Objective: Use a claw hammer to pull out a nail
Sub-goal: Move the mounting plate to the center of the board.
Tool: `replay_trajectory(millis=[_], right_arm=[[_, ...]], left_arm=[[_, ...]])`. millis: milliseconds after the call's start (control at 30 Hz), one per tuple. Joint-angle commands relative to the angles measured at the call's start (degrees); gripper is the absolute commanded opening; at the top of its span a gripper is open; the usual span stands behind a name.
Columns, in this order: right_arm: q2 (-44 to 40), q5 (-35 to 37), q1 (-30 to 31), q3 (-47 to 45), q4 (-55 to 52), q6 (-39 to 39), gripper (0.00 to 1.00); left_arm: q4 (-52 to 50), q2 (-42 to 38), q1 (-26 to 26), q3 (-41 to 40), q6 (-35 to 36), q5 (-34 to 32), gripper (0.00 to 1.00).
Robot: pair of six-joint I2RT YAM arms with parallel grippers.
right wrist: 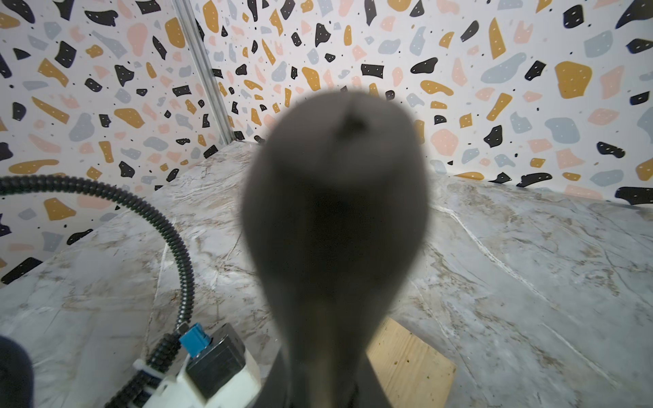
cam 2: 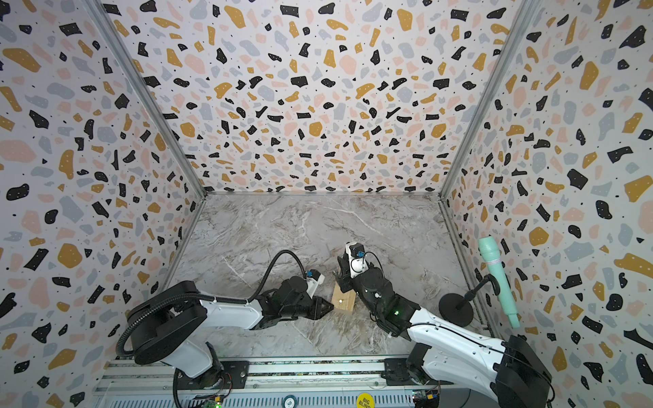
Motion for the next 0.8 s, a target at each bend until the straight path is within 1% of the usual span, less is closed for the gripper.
replay_trajectory(millis=[0, 133, 300, 433, 567, 633, 767], right_arm=[[-1.7, -0.3, -0.2, -0.1, 3.8, 0.7, 0.0], [-3.1, 2.4, -0.6, -1.2, 3.5, 2.1, 0.0], [-5.0, 6.1, -1.7, -2.0, 2.8, 3.1, 0.0], [-5.7, 7.9, -5.2, -1.9, 3.0, 3.4, 0.0], [-4.4, 5.2, -10.9, -1.4, 5.2, 2.9, 0.0], [-2.9, 2.5, -14.5, -0.9, 6.9, 2.9, 0.0], [0.8, -1.3, -19.4, 0.7, 9.2, 2.8, 0.0]], left_arm=[[0.3, 0.6, 0.9, 0.0, -1.9, -3.6, 0.27], [-1.5, 1.0, 1.7, 1.0, -1.9, -5.7, 0.27], [-6.0, 1.9, 1.9, 3.8, 0.4, -8.7, 0.27], [-9.4, 2.9, 2.8, 6.4, 2.5, -10.9, 0.27], [-9.8, 5.3, 3.9, 9.1, 3.4, -11.7, 0.27], [-9.4, 6.9, 4.9, 10.6, 3.7, -11.8, 0.27], [-8.3, 10.5, 7.1, 14.3, 4.6, -10.6, 0.27]])
